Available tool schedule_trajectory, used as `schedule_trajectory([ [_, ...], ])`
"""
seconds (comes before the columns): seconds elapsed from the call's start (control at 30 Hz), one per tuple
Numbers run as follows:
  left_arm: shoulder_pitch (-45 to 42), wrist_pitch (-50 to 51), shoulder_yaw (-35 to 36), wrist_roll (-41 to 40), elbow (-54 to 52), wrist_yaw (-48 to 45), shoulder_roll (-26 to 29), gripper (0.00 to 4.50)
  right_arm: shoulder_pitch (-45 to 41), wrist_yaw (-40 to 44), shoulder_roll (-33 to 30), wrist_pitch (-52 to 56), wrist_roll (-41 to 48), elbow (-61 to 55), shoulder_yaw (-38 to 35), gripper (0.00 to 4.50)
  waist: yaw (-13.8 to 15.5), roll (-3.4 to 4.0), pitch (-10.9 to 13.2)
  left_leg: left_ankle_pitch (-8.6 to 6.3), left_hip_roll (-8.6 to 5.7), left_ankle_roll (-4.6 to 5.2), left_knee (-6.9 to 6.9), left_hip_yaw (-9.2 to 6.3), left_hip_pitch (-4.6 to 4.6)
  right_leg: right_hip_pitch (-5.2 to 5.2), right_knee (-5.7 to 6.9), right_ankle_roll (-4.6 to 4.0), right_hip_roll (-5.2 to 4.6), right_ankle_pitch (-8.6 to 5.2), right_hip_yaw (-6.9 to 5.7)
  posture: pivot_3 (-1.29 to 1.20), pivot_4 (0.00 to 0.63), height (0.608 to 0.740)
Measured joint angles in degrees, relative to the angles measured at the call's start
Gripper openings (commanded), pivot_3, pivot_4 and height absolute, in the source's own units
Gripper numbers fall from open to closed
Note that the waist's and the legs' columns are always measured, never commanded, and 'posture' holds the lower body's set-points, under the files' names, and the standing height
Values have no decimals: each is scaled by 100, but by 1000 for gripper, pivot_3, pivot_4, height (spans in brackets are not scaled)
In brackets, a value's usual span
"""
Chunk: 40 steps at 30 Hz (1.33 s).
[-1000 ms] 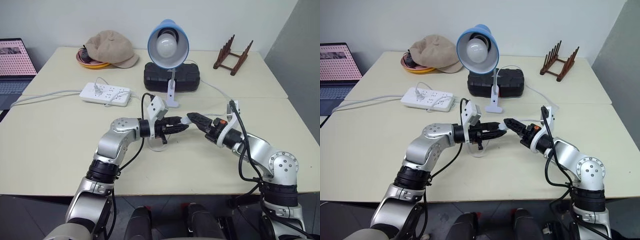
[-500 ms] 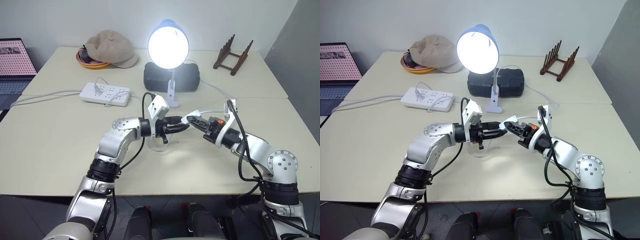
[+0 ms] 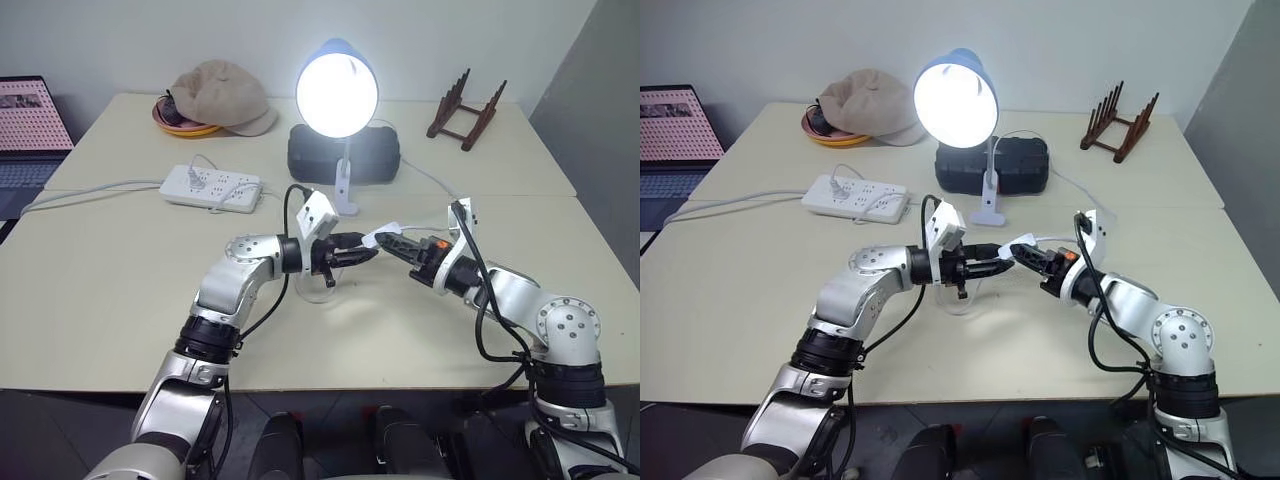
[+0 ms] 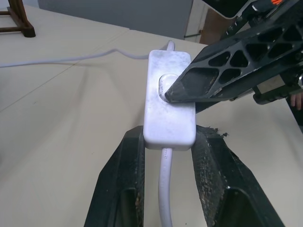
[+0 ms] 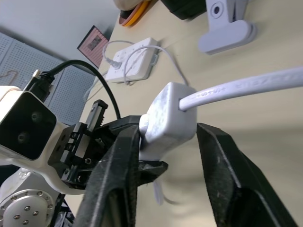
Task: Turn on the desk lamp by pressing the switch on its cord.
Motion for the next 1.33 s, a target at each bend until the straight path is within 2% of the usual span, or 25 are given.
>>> schedule_trajectory([
  [0.07,-48,-90,-77,91,127,1,20,1069,179,123,-233,26,-27,-175,-62,3028,16,0,0,0,0,0,-2,0,-2,-1,-3,0,0,0,0,0,150,740],
  [0.13,-104,-268,-252,334,352,-24,167,1069,697,837,-1293,252,-512,-903,-80,3516,62,15,6,0,-6,0,-4,1,-10,-3,-15,-2,-8,-2,-1,0,150,740],
  [0.17,-115,-329,-280,418,454,-20,217,1069,822,1065,-1528,270,-696,-1100,-105,3649,59,14,5,-1,-5,1,-5,1,-12,-3,-22,-5,-7,-4,-2,0,150,740],
  [0.27,-224,-513,-486,678,855,-26,208,1069,1383,2028,-2342,124,-1629,-1818,-58,4445,50,15,5,-2,-5,2,-7,1,-12,-5,-22,-13,-6,-9,-3,0,150,740],
  [0.37,-335,-745,-691,921,1206,-110,203,1069,1650,2687,-2734,-337,-2583,-2241,-48,4484,27,14,6,-2,-3,2,-7,2,-6,-5,-22,-22,-4,-14,0,0,150,740],
  [0.43,-488,-1025,-924,1173,1593,-149,124,1069,1739,3190,-3074,-968,-3617,-2464,300,4484,34,17,4,-1,-7,1,-5,4,-3,-4,-22,-26,-7,-17,-1,0,150,740],
  [0.5,-578,-1257,-1113,1367,1998,-179,-20,1069,1771,3592,-3005,-1529,-4368,-2568,591,4484,34,13,4,-1,-6,1,-5,5,-4,-3,-24,-27,-7,-17,1,0,150,740],
  [0.57,-662,-1442,-1141,1446,2178,-222,-61,1069,1781,3736,-2843,-1753,-4701,-2552,742,4484,42,12,4,-1,-6,1,-5,4,-6,-3,-24,-26,-7,-17,0,0,150,740],
  [0.63,-754,-1600,-1190,1526,2321,-294,-80,1764,1776,3856,-2773,-1940,-5012,-2512,893,4500,51,13,4,-1,-8,1,-5,5,-7,-2,-25,-26,-9,-17,0,0,150,740],
  [0.7,-782,-1649,-1142,1464,2390,-424,-86,1950,1750,4001,-2667,-2152,-5405,-2386,999,4500,53,13,4,-1,-8,1,-5,5,-8,-2,-25,-24,-9,-16,0,0,150,740],
  [0.77,-781,-1576,-1043,1388,2374,-547,5,2428,1755,4121,-2616,-2236,-5529,-2298,1017,4500,45,13,5,-1,-7,1,-6,5,-9,-5,-25,-20,-8,-13,-1,0,150,740],
  [0.9,-561,-1108,-681,1054,1677,-997,717,3286,1858,4408,-2579,-2347,-5658,-2165,948,4500,-10,12,5,-1,0,1,-15,3,-4,-8,-14,-13,-2,-9,-2,0,150,740],
  [1.0,0,-314,-38,419,487,-1384,1634,3927,1931,4756,-2593,-2445,-5714,-1939,773,4500,-50,13,6,-2,3,0,-20,4,-2,-11,-11,-15,-3,-11,-3,0,150,740],
  [1.07,212,21,278,184,89,-1464,2025,4396,1951,4915,-2625,-2470,-5751,-1820,696,4500,-55,13,7,-2,2,1,-20,3,-1,-11,-10,-21,-3,-15,-5,0,150,740],
  [1.1,378,261,553,9,-202,-1507,2322,4452,1978,5046,-2649,-2475,-5753,-1740,572,4500,-55,14,7,-2,2,0,-20,3,-1,-11,-11,-37,-4,-24,-5,0,150,740],
  [1.2,639,563,874,-177,-599,-1450,2624,4452,1995,5292,-2679,-2478,-5706,-1669,402,4500,-25,13,8,-1,1,0,-16,3,5,-3,-12,-41,-7,-26,-6,0,150,740],
  [1.33,1084,987,1588,-389,-690,-1229,3177,4452,2114,5784,-2866,-2564,-5740,-1220,57,4500,-6,6,11,-1,0,0,-11,4,9,1,-13,-41,-10,-26,-6,0,150,740],
])
